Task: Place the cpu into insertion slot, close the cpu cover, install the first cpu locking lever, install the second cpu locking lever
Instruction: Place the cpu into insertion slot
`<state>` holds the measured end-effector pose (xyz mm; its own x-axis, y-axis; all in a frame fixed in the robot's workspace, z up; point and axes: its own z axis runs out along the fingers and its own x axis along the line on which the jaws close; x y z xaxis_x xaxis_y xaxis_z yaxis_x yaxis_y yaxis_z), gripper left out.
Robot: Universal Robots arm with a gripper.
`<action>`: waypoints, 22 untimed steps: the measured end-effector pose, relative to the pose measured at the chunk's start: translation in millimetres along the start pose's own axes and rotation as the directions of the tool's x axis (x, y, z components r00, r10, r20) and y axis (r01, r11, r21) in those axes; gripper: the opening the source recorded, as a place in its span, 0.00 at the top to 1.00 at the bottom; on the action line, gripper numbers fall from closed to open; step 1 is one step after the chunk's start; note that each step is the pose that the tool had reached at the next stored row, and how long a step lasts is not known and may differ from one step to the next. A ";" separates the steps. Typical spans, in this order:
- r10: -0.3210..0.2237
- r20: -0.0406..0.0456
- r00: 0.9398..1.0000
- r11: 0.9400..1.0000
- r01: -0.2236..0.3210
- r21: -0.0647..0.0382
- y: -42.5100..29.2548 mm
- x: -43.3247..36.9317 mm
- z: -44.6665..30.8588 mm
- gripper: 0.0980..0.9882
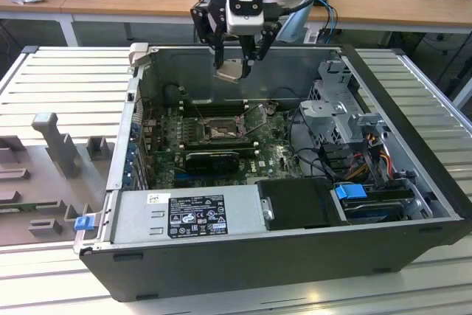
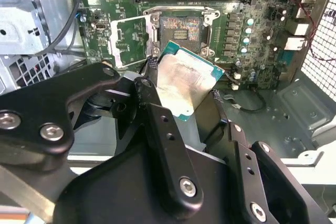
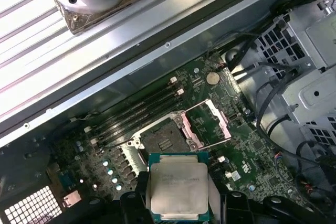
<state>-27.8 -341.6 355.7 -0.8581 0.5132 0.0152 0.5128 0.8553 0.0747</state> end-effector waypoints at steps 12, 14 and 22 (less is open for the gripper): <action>0.233 0.018 0.972 0.973 -0.233 -0.004 -0.4 0.0 5.1 0.52; 0.271 0.020 0.962 0.963 -0.270 -0.006 -0.5 -0.1 6.3 0.52; 0.400 0.024 0.916 0.916 -0.400 -0.004 -0.9 -0.1 12.2 0.52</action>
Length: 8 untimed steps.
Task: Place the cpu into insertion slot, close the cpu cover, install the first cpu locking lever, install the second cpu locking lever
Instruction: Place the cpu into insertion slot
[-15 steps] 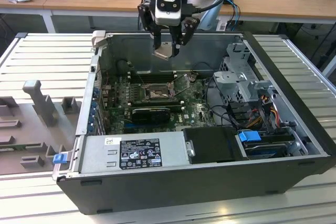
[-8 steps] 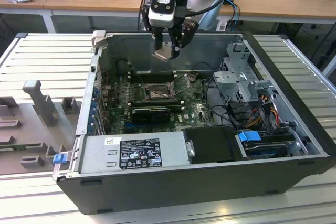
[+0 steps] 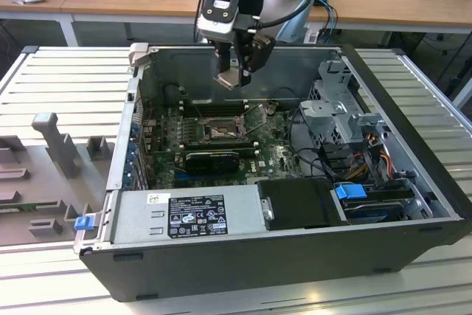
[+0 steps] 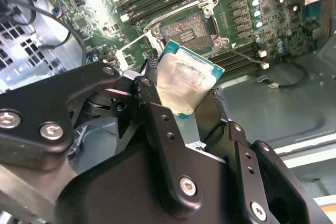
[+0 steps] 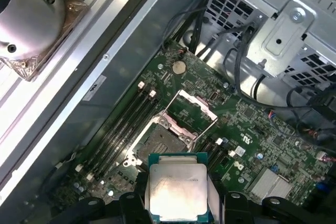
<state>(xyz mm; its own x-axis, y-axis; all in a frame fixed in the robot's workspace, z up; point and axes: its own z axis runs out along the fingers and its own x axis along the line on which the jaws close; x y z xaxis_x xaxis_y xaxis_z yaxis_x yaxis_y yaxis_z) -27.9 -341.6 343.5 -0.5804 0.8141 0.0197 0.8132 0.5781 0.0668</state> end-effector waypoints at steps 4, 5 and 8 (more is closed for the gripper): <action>0.050 0.003 0.999 0.999 -0.050 0.000 -0.1 -0.1 2.0 0.52; 0.060 0.003 0.998 0.998 -0.060 0.000 -0.2 -0.1 2.3 0.52; 0.107 0.005 0.994 0.994 -0.107 0.002 -0.3 -0.1 3.8 0.52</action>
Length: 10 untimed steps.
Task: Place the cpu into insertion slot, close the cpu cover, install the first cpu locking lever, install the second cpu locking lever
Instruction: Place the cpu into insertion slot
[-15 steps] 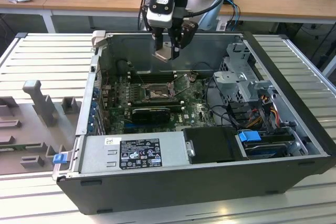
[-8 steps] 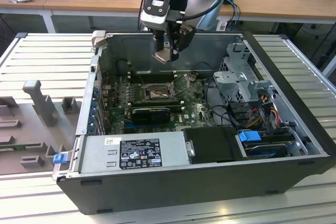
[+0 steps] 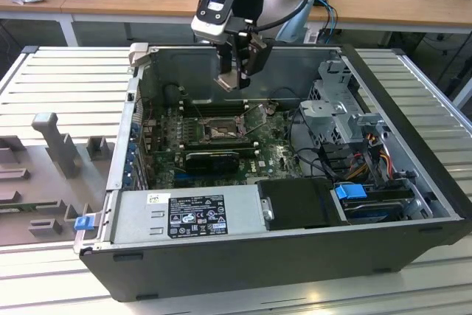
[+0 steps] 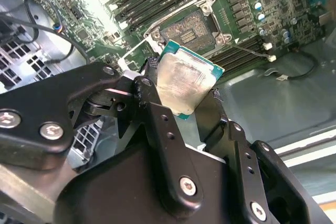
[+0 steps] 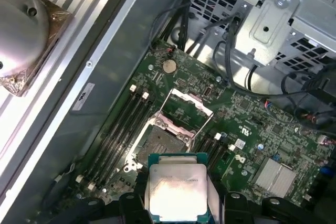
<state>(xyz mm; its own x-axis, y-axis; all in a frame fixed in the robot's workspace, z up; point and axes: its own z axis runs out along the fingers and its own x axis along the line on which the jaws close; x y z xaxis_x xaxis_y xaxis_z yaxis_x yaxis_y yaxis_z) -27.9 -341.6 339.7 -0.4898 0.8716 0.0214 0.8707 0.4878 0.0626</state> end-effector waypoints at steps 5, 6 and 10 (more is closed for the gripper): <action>0.065 0.003 0.998 0.998 -0.065 0.002 -0.1 0.0 1.6 0.52; 0.076 0.003 0.997 0.997 -0.076 0.002 -0.1 0.0 1.9 0.52; 0.137 0.007 0.991 0.991 -0.137 0.004 -0.2 -0.1 3.6 0.52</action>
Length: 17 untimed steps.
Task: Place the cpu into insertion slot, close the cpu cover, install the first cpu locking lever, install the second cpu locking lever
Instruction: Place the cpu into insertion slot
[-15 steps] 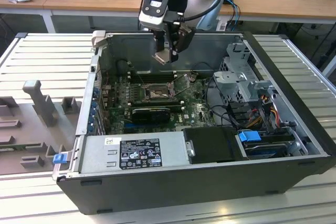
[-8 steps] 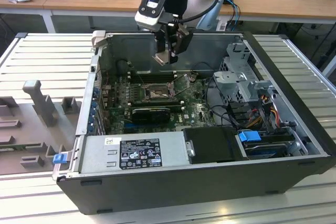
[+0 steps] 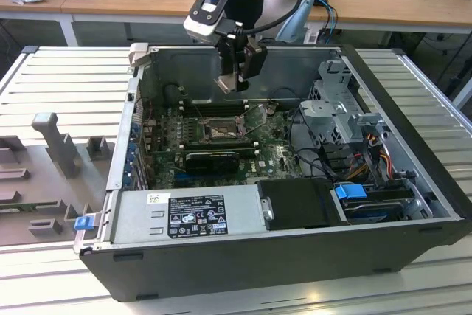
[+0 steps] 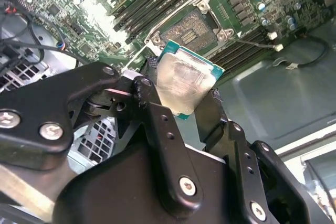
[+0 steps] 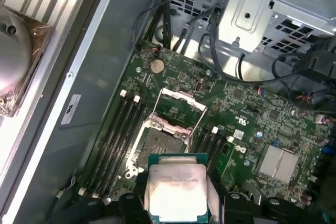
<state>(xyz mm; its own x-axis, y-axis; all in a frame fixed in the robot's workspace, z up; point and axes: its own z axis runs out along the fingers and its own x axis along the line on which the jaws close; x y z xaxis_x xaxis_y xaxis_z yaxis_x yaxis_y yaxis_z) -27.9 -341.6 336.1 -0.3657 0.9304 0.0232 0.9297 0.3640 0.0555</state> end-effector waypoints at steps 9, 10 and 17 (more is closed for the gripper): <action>0.163 0.008 0.987 0.987 -0.163 -0.003 -0.2 -0.1 3.4 0.52; 0.178 0.009 0.984 0.984 -0.178 -0.003 -0.2 -0.1 3.7 0.52; 0.329 0.020 0.944 0.944 -0.329 -0.009 -0.5 -0.2 8.8 0.52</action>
<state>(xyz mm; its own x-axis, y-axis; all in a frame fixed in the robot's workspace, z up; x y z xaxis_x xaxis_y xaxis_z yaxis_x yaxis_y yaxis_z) -27.9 -341.6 327.2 -0.0385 0.9991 0.0198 0.9979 0.0374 0.0533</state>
